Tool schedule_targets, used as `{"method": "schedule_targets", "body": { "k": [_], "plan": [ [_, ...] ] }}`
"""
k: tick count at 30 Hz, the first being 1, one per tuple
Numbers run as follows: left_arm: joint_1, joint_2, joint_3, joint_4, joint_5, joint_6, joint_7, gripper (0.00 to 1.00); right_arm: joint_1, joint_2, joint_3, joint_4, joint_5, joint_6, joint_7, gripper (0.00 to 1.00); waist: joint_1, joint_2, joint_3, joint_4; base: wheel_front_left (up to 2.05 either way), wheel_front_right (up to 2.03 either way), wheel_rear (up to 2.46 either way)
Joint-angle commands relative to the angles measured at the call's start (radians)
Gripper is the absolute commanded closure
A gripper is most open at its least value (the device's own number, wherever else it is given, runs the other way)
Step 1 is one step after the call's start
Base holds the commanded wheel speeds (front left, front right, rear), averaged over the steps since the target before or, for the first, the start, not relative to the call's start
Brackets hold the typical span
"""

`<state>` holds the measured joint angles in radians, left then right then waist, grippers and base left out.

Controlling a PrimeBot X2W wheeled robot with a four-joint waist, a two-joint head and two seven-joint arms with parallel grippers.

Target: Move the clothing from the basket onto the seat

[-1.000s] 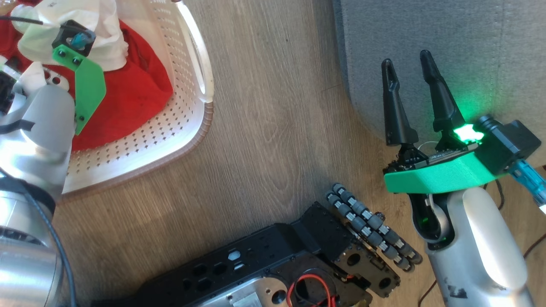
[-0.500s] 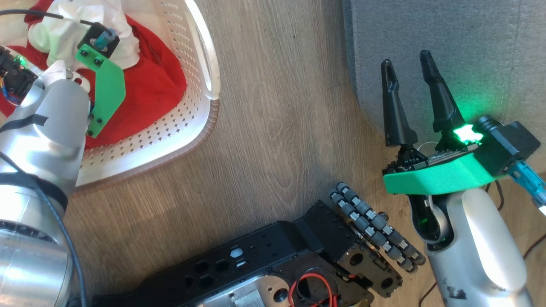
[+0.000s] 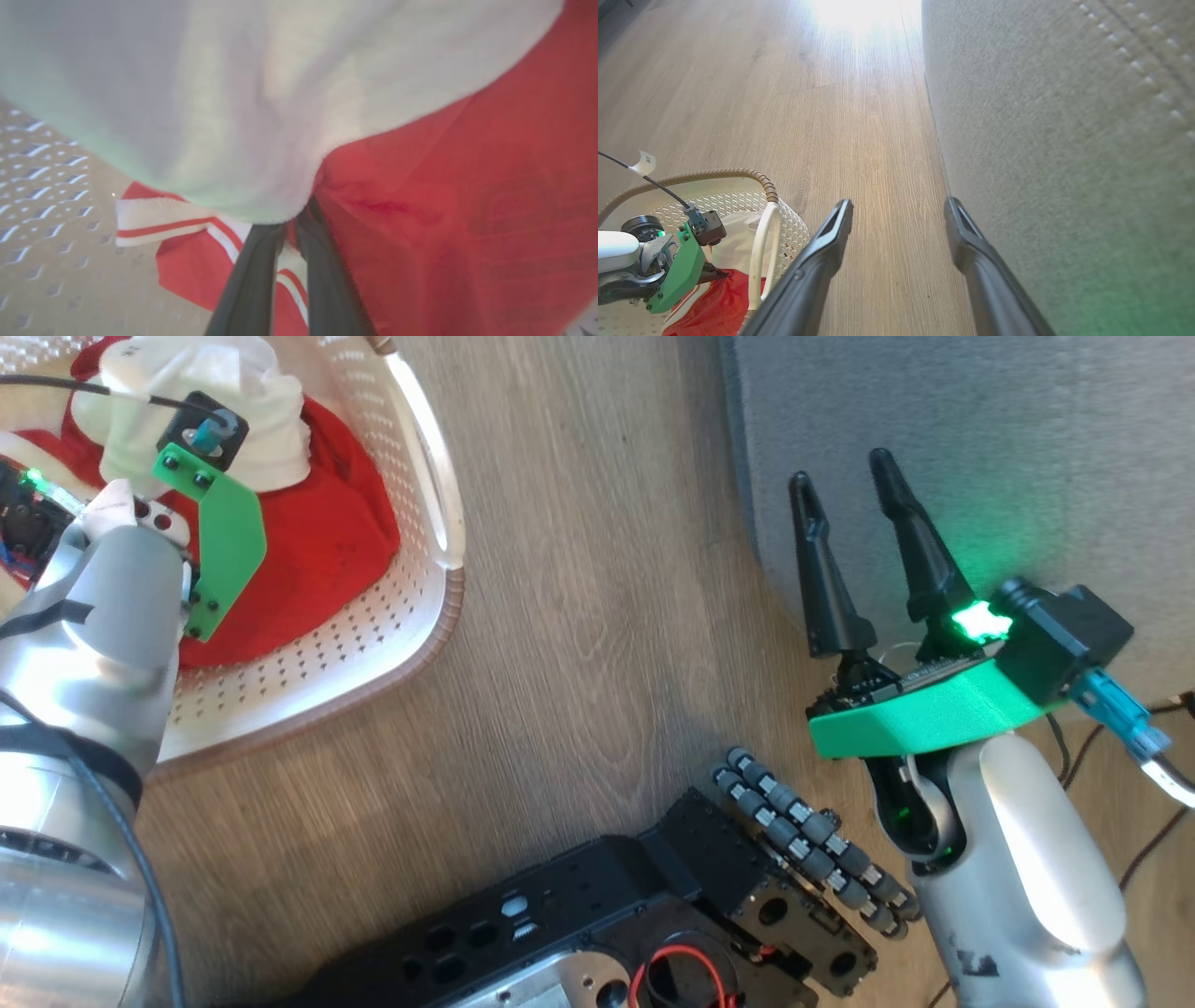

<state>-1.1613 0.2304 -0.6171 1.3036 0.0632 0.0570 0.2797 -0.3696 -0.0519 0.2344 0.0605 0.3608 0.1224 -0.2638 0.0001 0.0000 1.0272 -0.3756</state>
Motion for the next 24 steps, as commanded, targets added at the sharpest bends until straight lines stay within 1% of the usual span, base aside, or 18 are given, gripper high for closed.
{"method": "schedule_targets", "body": {
  "k": [1, 3, 4, 8, 15, 19, 22, 24],
  "plan": [
    [0.034, 0.020, 0.014, -0.013, -0.011, 0.016, -0.020, 1.00, 0.005, 0.002, 0.010, -0.013, 0.004, 0.008, 0.002, 0.00, -0.0001, 0.0000, -0.019, -0.006, 0.00, 0.00, 0.00],
    [0.046, 0.002, 0.025, -0.013, -0.028, 0.040, -0.054, 1.00, 0.004, 0.002, -0.004, -0.008, -0.008, 0.008, 0.002, 0.00, -0.0001, 0.0000, -0.054, 0.008, 0.00, 0.00, 0.00],
    [0.056, -0.008, 0.027, -0.013, -0.034, 0.046, -0.071, 1.00, 0.006, 0.002, -0.012, -0.007, -0.014, 0.008, 0.002, 0.00, -0.0001, 0.0000, -0.074, 0.017, 0.00, 0.00, 0.00],
    [0.103, -0.036, 0.041, -0.013, -0.066, 0.049, -0.153, 1.00, 0.021, 0.002, -0.027, 0.003, -0.047, 0.008, 0.002, 0.00, -0.0001, 0.0000, -0.165, 0.046, 0.00, 0.00, 0.00],
    [0.201, -0.103, 0.074, -0.024, -0.129, 0.067, -0.383, 1.00, 0.077, -0.005, -0.057, 0.019, -0.095, 0.008, 0.002, 0.00, -0.0001, 0.0000, -0.344, 0.117, 0.00, 0.00, 0.00],
    [0.277, -0.134, 0.097, -0.027, -0.175, 0.054, -0.500, 1.00, 0.125, -0.019, -0.055, 0.042, -0.115, 0.008, 0.002, 0.00, -0.0001, 0.0000, -0.467, 0.157, 0.00, 0.00, 0.00],
    [0.336, -0.152, 0.110, -0.053, -0.203, 0.046, -0.534, 1.00, 0.171, -0.028, -0.054, 0.056, -0.124, 0.008, 0.002, 0.00, -0.0001, 0.0000, -0.562, 0.185, 0.00, 0.00, 0.00],
    [0.375, -0.160, 0.122, -0.098, -0.224, 0.043, -0.540, 1.00, 0.200, -0.038, -0.050, 0.063, -0.133, 0.008, 0.002, 0.00, -0.0001, 0.0000, -0.618, 0.201, 0.00, 0.00, 0.00]
  ]
}}
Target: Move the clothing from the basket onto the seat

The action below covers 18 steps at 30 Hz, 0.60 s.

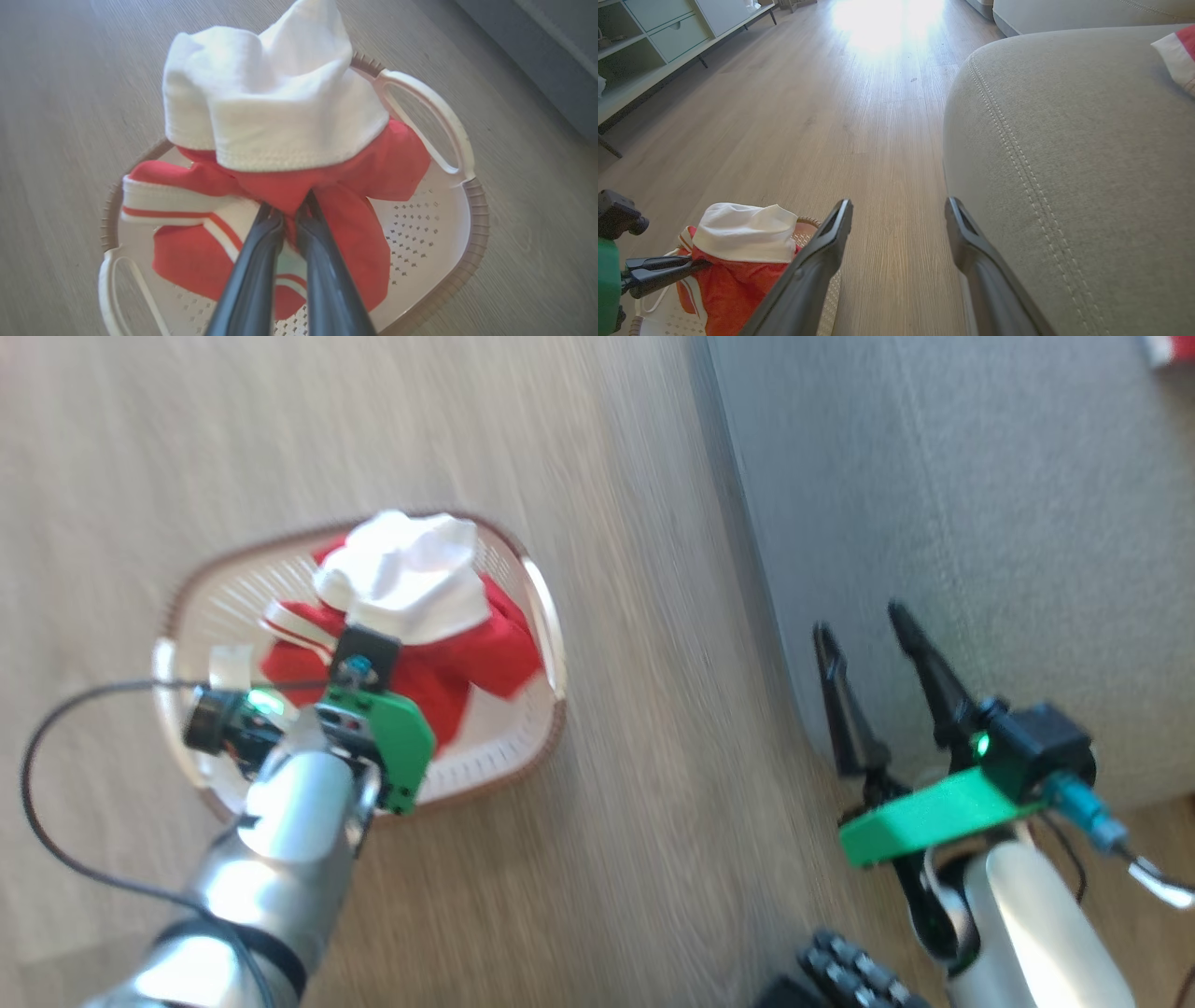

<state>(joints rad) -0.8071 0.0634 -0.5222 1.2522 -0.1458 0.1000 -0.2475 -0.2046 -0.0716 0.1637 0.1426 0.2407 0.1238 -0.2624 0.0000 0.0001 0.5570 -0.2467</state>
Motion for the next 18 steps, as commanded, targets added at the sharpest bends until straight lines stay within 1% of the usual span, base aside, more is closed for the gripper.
{"method": "schedule_targets", "body": {
  "k": [1, 4, 8, 12, 13, 18],
  "plan": [
    [0.040, 0.004, 0.029, -0.093, -0.018, 0.000, -0.013, 1.00, 0.045, -0.027, 0.021, -0.019, -0.024, 0.007, 0.001, 0.00, 0.0000, -0.0001, -0.171, 0.080, 0.00, 0.00, 0.00],
    [0.107, 0.005, 0.032, -0.213, -0.013, 0.001, -0.014, 1.00, 0.064, -0.036, 0.005, -0.021, -0.047, 0.007, 0.001, 0.00, 0.0000, -0.0001, -0.232, 0.098, 0.00, 0.00, 0.00],
    [0.194, 0.011, 0.046, -0.340, -0.008, -0.001, -0.014, 1.00, 0.089, -0.044, -0.007, -0.019, -0.058, 0.007, 0.001, 0.00, 0.0000, -0.0001, -0.312, 0.118, 0.00, 0.00, 0.00],
    [0.272, 0.014, 0.071, -0.431, -0.010, -0.013, -0.014, 1.00, 0.119, -0.047, -0.012, -0.014, -0.071, 0.007, 0.001, 0.00, 0.0000, -0.0001, -0.383, 0.130, 0.00, 0.00, 0.00],
    [0.272, 0.014, 0.071, -0.431, -0.010, -0.013, -0.014, 1.00, 0.119, -0.047, -0.012, -0.014, -0.071, 0.007, 0.001, 0.00, 0.0000, -0.0001, -0.383, 0.130, 0.00, 0.00, 0.00],
    [0.361, 0.016, 0.118, -0.559, -0.004, -0.005, -0.014, 1.00, 0.161, -0.047, -0.013, -0.009, -0.082, 0.007, 0.001, 0.00, 0.0000, -0.0001, -0.455, 0.136, 0.00, 0.00, 0.00]
  ]
}}
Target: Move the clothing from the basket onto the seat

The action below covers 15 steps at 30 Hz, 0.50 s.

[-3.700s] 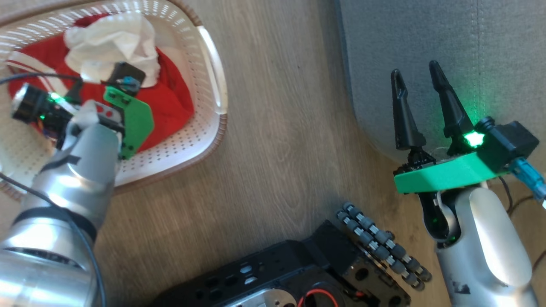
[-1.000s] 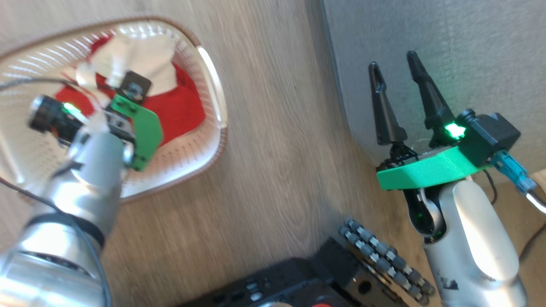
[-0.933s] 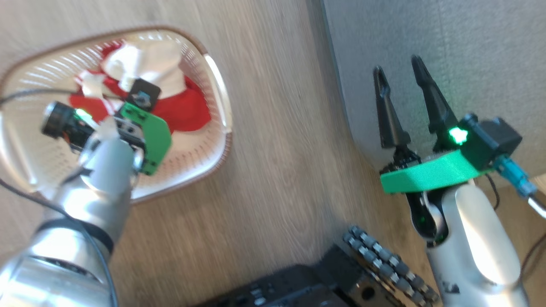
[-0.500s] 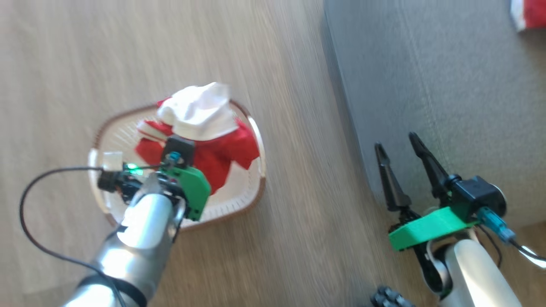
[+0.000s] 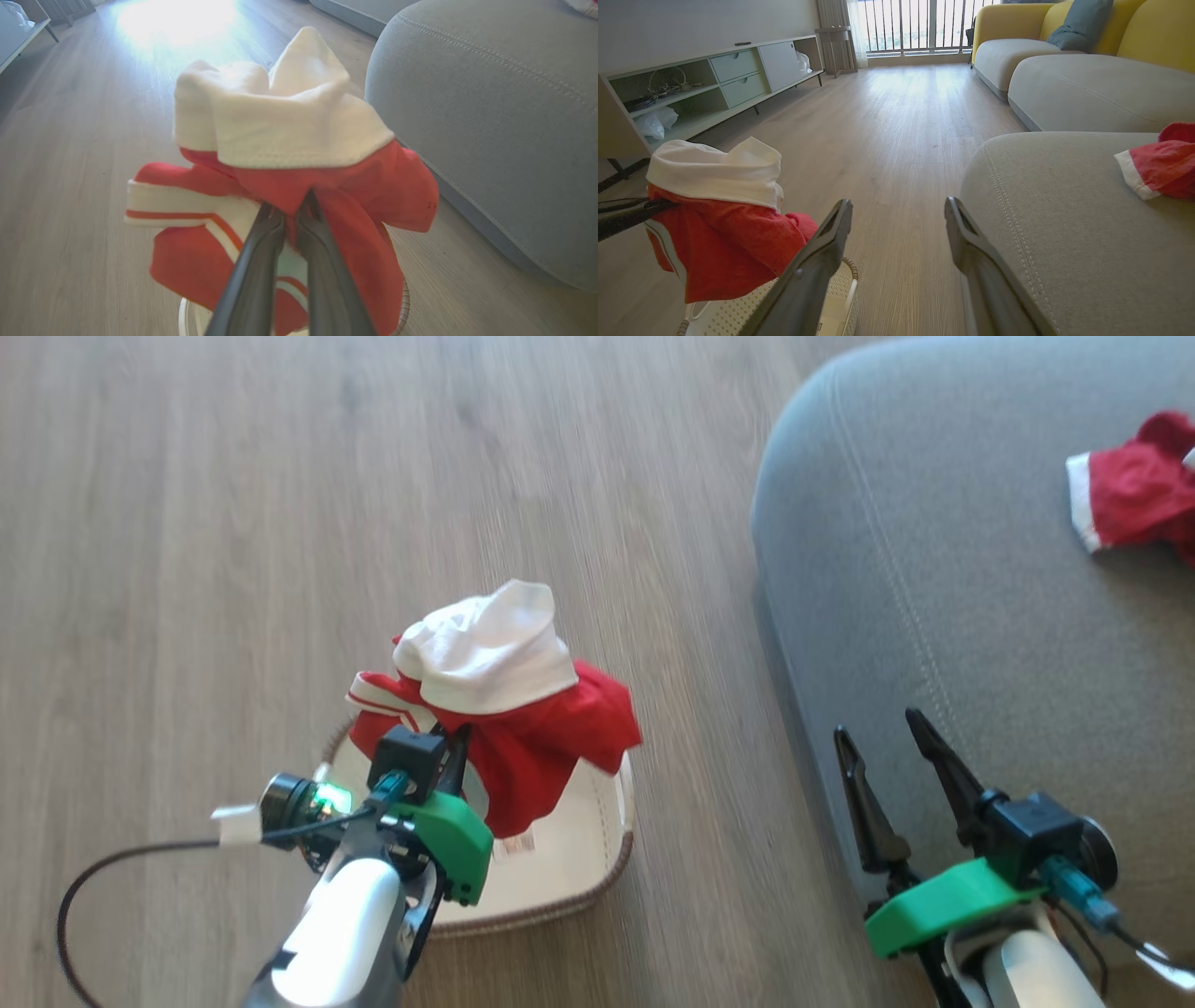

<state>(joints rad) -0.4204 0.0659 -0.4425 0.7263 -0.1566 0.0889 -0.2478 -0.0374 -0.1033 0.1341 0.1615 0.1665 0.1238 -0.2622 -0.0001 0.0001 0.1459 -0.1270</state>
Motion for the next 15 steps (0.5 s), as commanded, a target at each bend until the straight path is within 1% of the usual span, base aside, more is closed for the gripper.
{"method": "schedule_targets", "body": {
  "k": [1, 2, 4, 10, 15],
  "plan": [
    [-0.009, 0.014, 0.048, -0.060, 0.010, 0.007, -0.014, 1.00, 0.001, -0.015, 0.016, -0.028, -0.009, 0.007, 0.000, 0.00, 0.0001, -0.0001, -0.056, 0.017, 0.00, 0.00, 0.00],
    [0.023, 0.014, 0.070, -0.113, 0.013, 0.008, -0.014, 1.00, 0.016, -0.013, 0.015, -0.029, -0.012, 0.007, 0.000, 0.00, 0.0001, -0.0001, -0.079, 0.018, 0.00, 0.00, 0.00],
    [0.048, 0.013, 0.090, -0.163, 0.020, 0.008, -0.014, 1.00, 0.028, -0.011, 0.014, -0.033, -0.015, 0.007, 0.000, 0.00, 0.0001, -0.0001, -0.096, 0.019, 0.00, 0.00, 0.00],
    [0.083, 0.006, 0.159, -0.306, 0.036, 0.018, -0.014, 1.00, 0.039, -0.009, 0.001, -0.054, -0.019, 0.007, 0.000, 0.00, 0.0001, -0.0001, -0.113, 0.021, 0.00, 0.00, 0.00],
    [0.096, -0.001, 0.200, -0.404, 0.052, 0.012, -0.014, 1.00, 0.043, -0.004, -0.002, -0.077, -0.020, 0.007, 0.000, 0.00, 0.0001, -0.0001, -0.121, 0.018, 0.00, 0.00, 0.00]
  ]
}}
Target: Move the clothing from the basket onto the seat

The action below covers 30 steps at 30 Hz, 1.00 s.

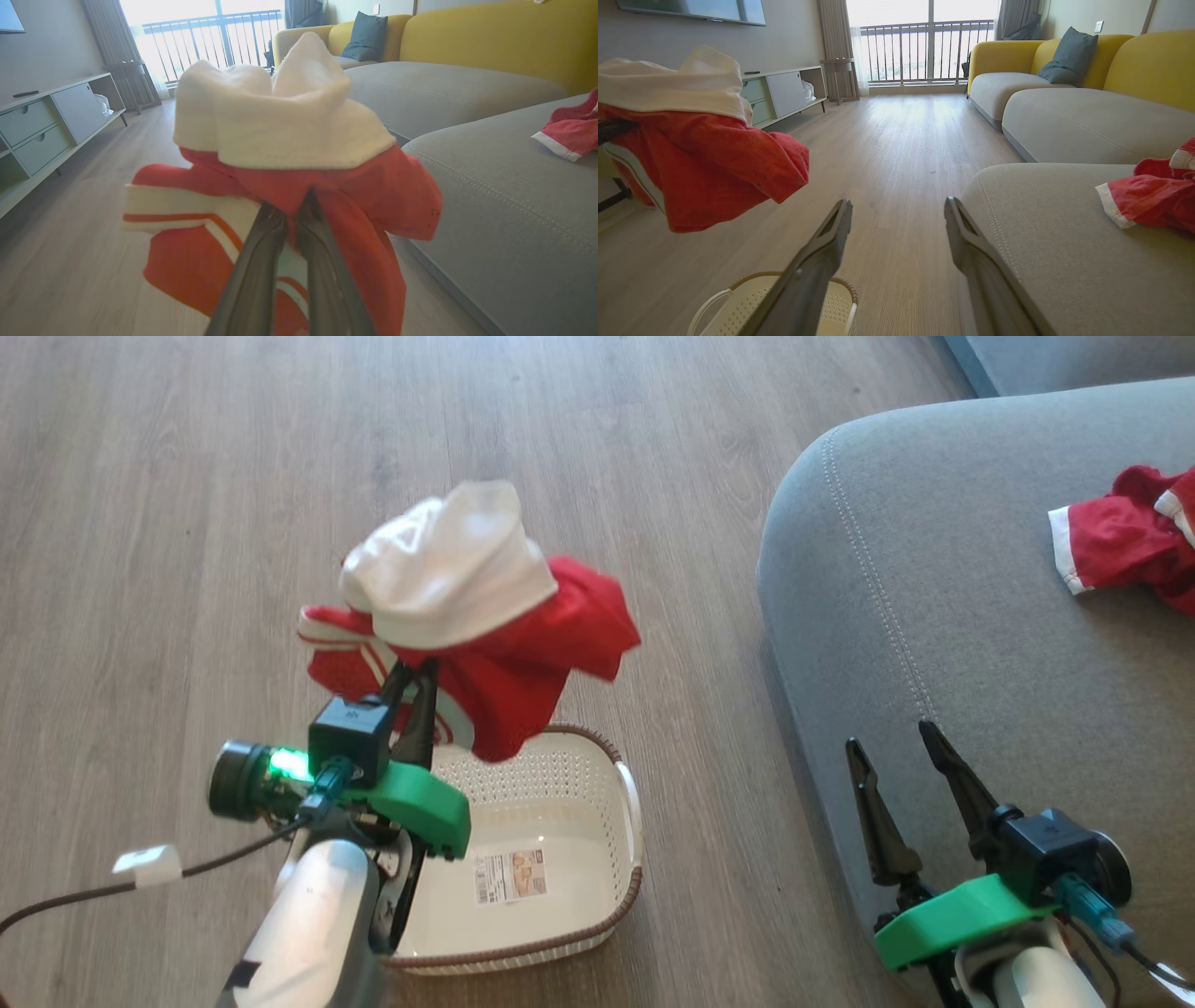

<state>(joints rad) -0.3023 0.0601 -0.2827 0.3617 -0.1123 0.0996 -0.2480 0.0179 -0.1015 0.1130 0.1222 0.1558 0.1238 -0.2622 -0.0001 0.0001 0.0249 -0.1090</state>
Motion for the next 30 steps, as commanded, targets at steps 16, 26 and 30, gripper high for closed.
{"method": "schedule_targets", "body": {
  "k": [16, 26, 30],
  "plan": [
    [0.007, -0.009, 0.069, -0.268, 0.034, -0.005, -0.014, 1.00, 0.019, -0.022, 0.078, -0.120, -0.002, 0.007, 0.000, 0.00, 0.0001, -0.0001, -0.011, 0.012, 0.00, 0.00, 0.00],
    [0.036, -0.010, 0.015, -0.332, 0.030, -0.030, -0.014, 1.00, 0.026, -0.036, 0.105, -0.145, -0.004, 0.007, 0.000, 0.00, 0.0001, -0.0001, -0.007, 0.025, 0.00, 0.00, 0.00],
    [0.048, -0.010, -0.011, -0.329, 0.043, -0.068, -0.014, 1.00, 0.024, -0.039, 0.110, -0.154, -0.003, 0.007, 0.000, 0.00, 0.0001, -0.0001, -0.005, 0.025, 0.00, 0.00, 0.00]
  ]
}}
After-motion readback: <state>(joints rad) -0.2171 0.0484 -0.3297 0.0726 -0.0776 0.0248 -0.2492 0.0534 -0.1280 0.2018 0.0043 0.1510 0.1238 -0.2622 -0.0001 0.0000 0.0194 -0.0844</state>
